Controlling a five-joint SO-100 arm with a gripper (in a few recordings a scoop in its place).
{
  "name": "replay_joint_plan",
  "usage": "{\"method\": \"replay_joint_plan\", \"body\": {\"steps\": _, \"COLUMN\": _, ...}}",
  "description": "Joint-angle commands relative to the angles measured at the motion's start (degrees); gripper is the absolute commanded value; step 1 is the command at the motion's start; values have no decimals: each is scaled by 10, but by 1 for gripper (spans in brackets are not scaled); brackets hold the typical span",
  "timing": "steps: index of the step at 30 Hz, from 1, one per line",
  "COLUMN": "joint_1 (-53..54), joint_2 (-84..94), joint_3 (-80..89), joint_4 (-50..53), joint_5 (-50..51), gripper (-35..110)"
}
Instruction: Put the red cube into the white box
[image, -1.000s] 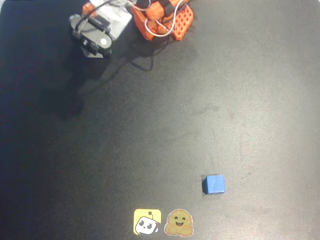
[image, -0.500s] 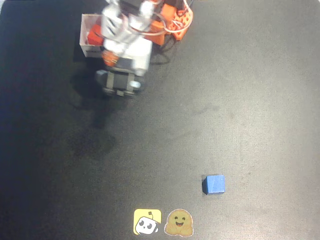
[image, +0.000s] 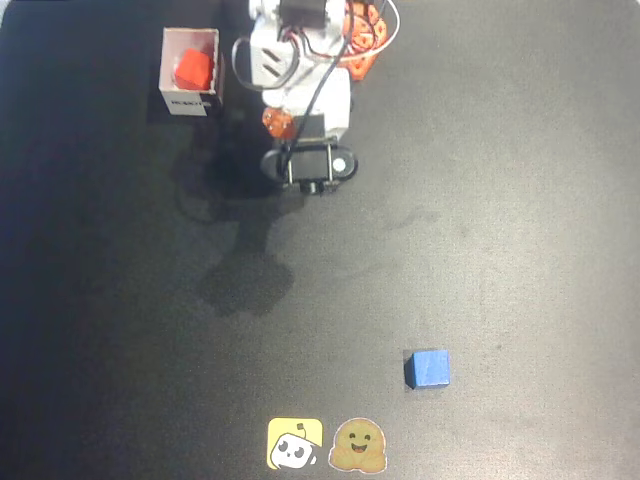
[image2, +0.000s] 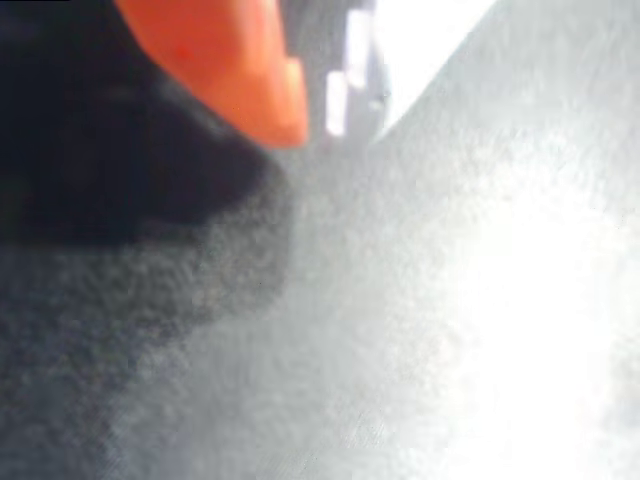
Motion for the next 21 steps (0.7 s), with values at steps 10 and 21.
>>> {"method": "replay_joint_plan", "body": {"steps": 10, "joint_1": -43, "joint_2": 214, "joint_3": 134, "joint_4": 26, "joint_5": -3, "gripper": 0}}
{"method": "replay_joint_plan", "body": {"steps": 21, "joint_1": -54, "joint_2": 288, "joint_3": 211, "joint_4": 5, "joint_5": -9, "gripper": 0}}
